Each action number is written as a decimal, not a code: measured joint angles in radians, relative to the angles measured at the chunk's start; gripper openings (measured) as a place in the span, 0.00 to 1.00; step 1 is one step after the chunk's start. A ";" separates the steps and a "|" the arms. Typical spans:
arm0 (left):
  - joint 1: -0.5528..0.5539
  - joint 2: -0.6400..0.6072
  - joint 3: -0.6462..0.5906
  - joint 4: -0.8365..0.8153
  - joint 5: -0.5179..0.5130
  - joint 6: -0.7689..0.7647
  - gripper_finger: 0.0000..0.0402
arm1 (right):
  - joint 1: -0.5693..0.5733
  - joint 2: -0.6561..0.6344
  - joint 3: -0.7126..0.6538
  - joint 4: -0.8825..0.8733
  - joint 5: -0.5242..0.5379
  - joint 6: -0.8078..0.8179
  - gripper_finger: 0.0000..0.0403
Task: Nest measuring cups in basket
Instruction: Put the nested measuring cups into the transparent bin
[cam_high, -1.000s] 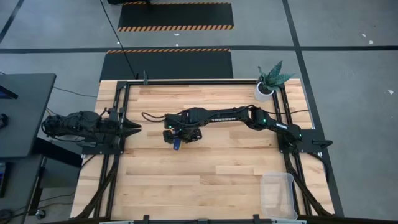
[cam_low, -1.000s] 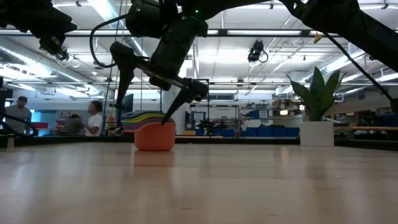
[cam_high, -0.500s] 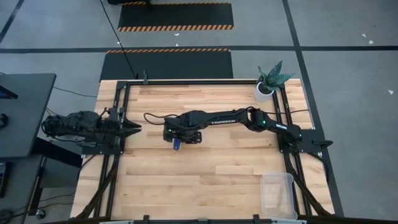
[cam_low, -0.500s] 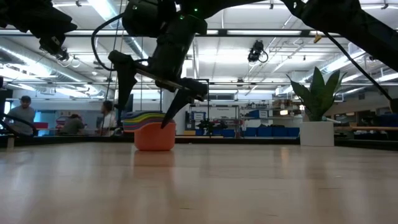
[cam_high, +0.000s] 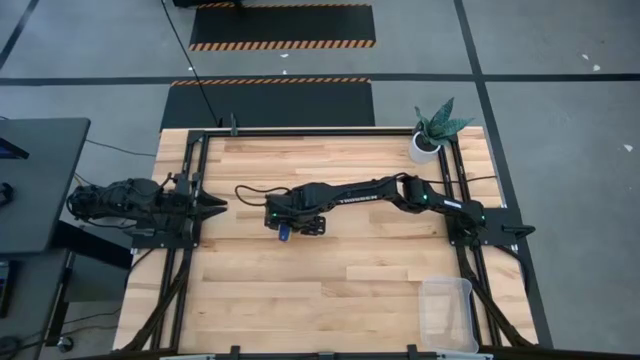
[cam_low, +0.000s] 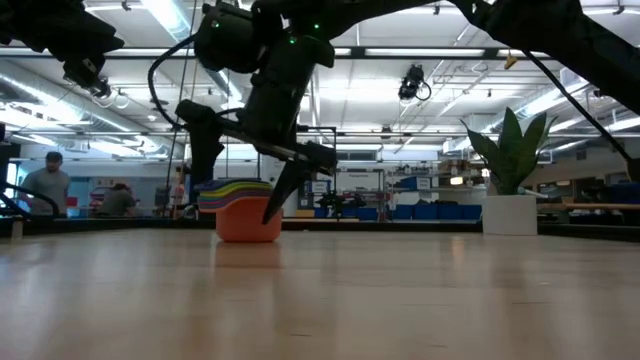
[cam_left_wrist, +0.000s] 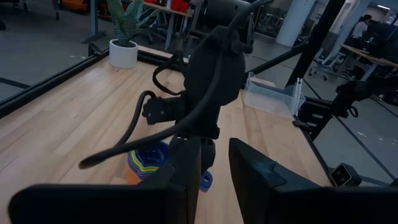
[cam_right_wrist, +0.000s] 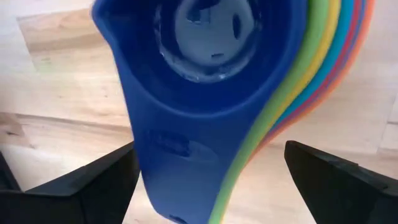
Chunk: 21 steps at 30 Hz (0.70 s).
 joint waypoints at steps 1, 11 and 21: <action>0.000 0.000 0.000 0.000 0.000 0.000 0.23 | 0.000 0.000 0.000 0.003 0.005 0.000 0.99; 0.000 0.000 0.000 0.000 0.000 0.000 0.23 | 0.000 0.000 0.000 0.002 0.048 -0.057 0.99; 0.000 0.000 0.000 0.000 0.000 0.000 0.23 | 0.000 0.000 0.000 -0.005 0.094 -0.063 0.97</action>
